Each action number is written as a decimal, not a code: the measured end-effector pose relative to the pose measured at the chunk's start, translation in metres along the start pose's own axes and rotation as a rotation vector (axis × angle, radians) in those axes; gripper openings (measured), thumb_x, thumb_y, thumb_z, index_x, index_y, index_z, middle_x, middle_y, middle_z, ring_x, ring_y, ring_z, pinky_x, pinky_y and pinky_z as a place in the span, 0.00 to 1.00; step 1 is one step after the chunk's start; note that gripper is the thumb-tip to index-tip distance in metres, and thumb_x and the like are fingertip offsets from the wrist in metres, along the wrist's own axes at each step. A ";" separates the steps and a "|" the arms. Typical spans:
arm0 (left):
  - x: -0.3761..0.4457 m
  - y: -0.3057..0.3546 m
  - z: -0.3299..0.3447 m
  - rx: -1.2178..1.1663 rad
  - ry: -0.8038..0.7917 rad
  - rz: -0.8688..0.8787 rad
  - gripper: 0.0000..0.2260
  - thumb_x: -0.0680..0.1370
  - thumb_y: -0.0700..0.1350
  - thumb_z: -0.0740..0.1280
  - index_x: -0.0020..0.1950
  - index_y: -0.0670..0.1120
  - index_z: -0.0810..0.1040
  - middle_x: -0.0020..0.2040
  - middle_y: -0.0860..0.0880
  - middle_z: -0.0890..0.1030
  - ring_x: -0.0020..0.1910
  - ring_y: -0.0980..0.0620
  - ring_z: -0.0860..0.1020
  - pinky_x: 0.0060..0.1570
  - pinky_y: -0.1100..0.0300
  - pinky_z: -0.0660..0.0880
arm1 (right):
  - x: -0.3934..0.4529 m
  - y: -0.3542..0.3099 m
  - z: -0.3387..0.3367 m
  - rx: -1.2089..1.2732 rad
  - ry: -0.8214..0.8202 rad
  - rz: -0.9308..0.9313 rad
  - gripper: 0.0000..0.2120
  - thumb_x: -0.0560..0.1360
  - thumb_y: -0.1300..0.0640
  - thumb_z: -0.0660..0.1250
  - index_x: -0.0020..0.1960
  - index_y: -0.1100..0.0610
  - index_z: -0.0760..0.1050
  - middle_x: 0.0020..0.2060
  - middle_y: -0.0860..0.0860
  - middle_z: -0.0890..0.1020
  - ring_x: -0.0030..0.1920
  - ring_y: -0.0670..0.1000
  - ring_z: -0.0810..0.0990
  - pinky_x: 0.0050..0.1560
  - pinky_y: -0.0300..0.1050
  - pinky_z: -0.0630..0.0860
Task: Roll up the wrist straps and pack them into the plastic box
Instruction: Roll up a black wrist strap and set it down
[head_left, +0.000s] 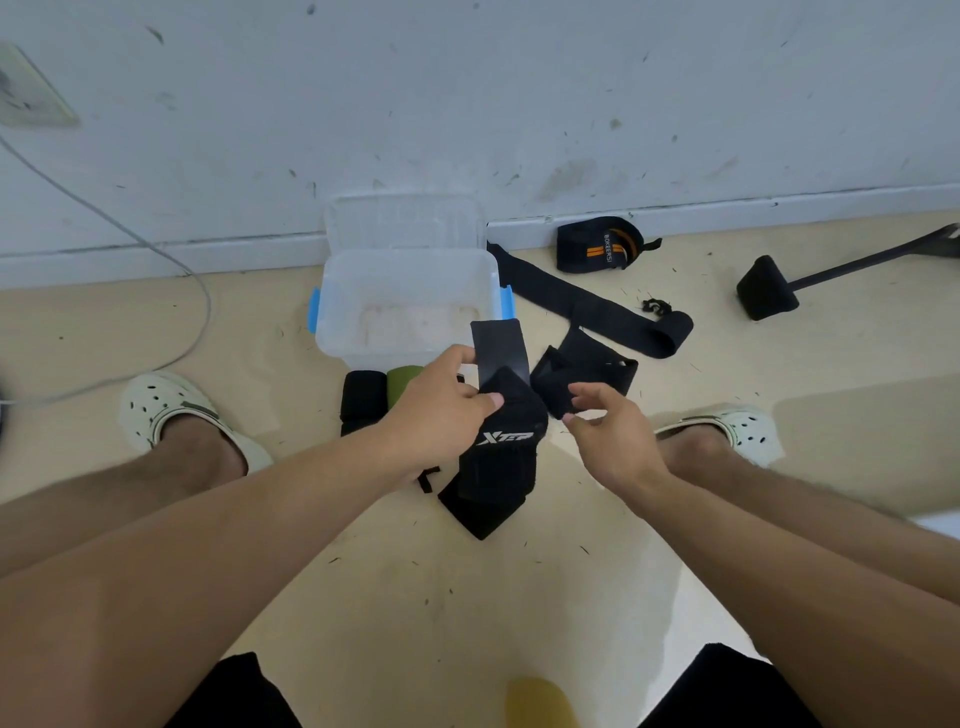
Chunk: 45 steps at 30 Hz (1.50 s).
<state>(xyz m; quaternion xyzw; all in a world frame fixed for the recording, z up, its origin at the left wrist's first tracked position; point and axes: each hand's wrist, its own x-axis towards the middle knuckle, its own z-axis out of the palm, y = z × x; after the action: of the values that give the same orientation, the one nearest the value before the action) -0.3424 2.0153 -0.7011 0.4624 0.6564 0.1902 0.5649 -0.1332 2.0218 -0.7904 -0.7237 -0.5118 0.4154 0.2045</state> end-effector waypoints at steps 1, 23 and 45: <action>0.002 0.002 -0.002 0.017 -0.002 0.004 0.19 0.84 0.43 0.67 0.74 0.51 0.69 0.54 0.50 0.87 0.46 0.59 0.82 0.31 0.77 0.72 | 0.010 0.009 0.002 -0.049 -0.010 0.026 0.19 0.83 0.58 0.66 0.73 0.49 0.72 0.65 0.47 0.79 0.49 0.45 0.80 0.40 0.35 0.73; 0.020 -0.014 -0.032 0.137 -0.039 -0.062 0.12 0.83 0.46 0.69 0.65 0.57 0.75 0.48 0.60 0.88 0.46 0.53 0.86 0.42 0.59 0.79 | 0.147 0.110 0.076 -0.872 -0.319 0.182 0.36 0.75 0.47 0.73 0.77 0.52 0.62 0.70 0.57 0.74 0.72 0.61 0.69 0.72 0.58 0.67; -0.061 0.039 -0.065 0.012 0.239 0.064 0.13 0.85 0.39 0.62 0.69 0.49 0.72 0.56 0.43 0.84 0.53 0.45 0.81 0.43 0.60 0.73 | -0.005 -0.138 -0.124 -0.295 -0.324 -0.238 0.11 0.81 0.60 0.69 0.62 0.54 0.75 0.48 0.52 0.83 0.44 0.49 0.85 0.40 0.41 0.80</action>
<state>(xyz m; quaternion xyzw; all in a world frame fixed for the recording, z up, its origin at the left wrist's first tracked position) -0.3908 2.0025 -0.6181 0.4602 0.7053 0.2581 0.4736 -0.1122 2.0876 -0.6188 -0.6044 -0.6746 0.4197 0.0593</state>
